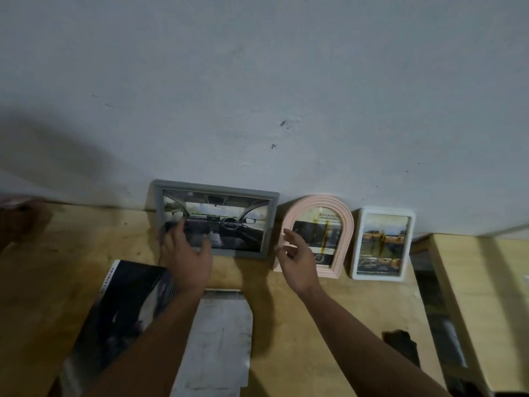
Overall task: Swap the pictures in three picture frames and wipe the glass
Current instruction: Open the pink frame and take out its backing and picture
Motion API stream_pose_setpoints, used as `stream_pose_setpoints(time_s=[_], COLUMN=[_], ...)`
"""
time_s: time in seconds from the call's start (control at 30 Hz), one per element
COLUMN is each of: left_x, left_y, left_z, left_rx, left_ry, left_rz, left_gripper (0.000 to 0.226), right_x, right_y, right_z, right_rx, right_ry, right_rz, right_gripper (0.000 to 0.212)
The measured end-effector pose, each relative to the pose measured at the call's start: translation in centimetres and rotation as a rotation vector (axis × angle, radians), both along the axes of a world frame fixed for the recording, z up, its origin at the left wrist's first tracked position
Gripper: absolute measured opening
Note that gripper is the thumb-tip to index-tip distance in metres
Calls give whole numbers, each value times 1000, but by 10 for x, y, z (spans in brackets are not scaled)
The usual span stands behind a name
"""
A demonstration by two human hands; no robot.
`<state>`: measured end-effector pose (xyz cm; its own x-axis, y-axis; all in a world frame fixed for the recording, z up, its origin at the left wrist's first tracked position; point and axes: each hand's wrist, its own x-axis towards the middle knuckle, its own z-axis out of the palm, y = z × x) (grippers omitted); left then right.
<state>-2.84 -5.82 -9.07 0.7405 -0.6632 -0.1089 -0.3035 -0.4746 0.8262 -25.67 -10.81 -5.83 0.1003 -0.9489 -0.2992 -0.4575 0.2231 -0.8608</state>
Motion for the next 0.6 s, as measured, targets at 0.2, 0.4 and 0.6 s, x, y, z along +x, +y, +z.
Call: stream_pose_setpoints(time_s=[0.2, 0.4, 0.6], left_x=[-128, -182, -197], left_y=[-10, -23, -39], left_z=[13, 5, -4], left_rx=[53, 140, 194], left_ry=[145, 263, 368], left_rz=[-388, -390, -288], left_gripper=[55, 66, 82], right_x=[-97, -147, -162], right_y=[-9, -39, -60], right_z=[2, -9, -16], right_rx=[-98, 31, 162], right_ry=[23, 68, 2], right_rz=[-268, -196, -12], right_gripper=[51, 63, 74])
